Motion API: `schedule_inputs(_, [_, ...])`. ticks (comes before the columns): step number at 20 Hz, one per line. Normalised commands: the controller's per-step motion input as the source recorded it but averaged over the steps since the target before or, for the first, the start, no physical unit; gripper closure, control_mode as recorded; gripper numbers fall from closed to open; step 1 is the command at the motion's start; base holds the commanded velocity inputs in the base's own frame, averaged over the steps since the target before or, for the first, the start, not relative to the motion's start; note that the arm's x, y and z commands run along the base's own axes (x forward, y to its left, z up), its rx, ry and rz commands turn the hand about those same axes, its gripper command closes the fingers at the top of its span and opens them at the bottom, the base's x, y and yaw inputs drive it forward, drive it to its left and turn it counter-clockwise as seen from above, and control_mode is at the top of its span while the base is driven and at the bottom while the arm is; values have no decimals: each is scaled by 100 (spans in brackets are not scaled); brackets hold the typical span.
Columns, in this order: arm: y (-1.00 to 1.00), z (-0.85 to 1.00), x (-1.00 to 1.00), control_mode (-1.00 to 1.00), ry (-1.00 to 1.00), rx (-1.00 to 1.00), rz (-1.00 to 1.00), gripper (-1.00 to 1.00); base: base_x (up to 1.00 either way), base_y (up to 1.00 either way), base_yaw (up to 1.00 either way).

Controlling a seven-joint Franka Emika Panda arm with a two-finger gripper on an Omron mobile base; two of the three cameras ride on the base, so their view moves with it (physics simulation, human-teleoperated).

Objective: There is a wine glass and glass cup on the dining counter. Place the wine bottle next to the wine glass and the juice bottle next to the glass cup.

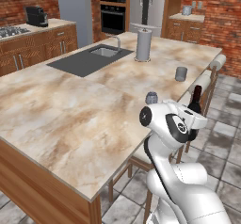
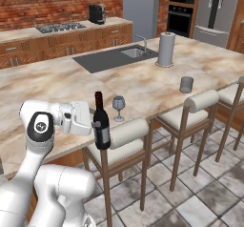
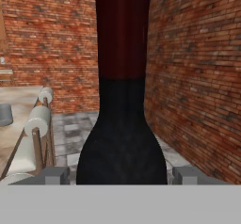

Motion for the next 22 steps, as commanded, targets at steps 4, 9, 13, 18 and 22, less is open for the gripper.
schedule_inputs(4, [4,1,1,-100,0,0,2,100,0,0,0])
schedule_inputs(9, [30,23,4,-100,-9,-8,17,100,0,0,0])
schedule_inputs(13, [37,34,10,-100,-5,-2,19,100,0,0,0])
schedule_inputs(18, [35,24,8,-100,-1,3,11,100,0,0,0])
schedule_inputs(22, [32,4,18,-100,0,4,2,100,0,0,0])
